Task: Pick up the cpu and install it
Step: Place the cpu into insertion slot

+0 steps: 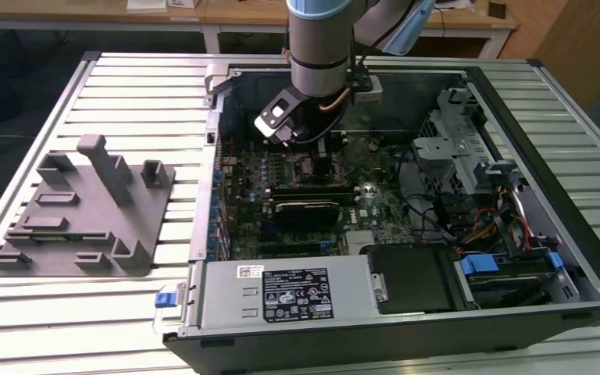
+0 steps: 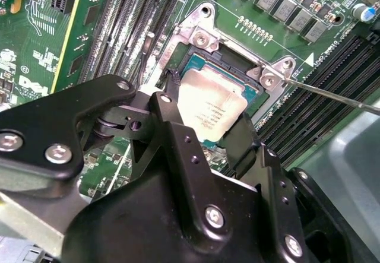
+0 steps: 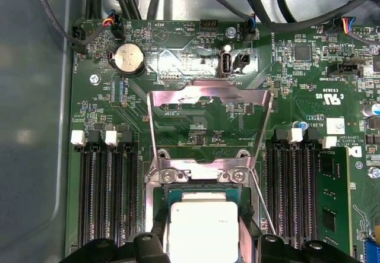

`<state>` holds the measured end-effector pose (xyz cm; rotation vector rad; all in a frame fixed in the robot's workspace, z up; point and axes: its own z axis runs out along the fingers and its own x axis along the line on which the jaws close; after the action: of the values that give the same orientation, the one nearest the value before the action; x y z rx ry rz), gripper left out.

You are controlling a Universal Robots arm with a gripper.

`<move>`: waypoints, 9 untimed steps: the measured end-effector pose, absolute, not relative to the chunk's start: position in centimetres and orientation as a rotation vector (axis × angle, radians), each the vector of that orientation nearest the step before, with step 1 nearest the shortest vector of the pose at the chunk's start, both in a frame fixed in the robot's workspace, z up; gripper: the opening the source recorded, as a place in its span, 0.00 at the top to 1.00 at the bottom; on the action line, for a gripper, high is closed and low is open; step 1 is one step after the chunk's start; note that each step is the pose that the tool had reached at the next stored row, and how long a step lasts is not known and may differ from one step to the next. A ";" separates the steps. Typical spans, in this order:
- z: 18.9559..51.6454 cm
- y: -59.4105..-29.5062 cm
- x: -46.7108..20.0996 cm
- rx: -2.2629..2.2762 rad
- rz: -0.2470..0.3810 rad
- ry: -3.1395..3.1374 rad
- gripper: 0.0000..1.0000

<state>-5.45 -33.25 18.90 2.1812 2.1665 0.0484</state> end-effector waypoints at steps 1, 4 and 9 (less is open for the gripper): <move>18.9 -33.2 -5.5 2.181 0.048 2.167 0.45; 18.8 -33.2 -5.4 2.182 0.052 2.167 0.39; 18.9 -33.2 -5.5 2.181 0.049 2.167 0.39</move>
<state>-5.45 -33.24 18.89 2.1813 2.1665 0.0488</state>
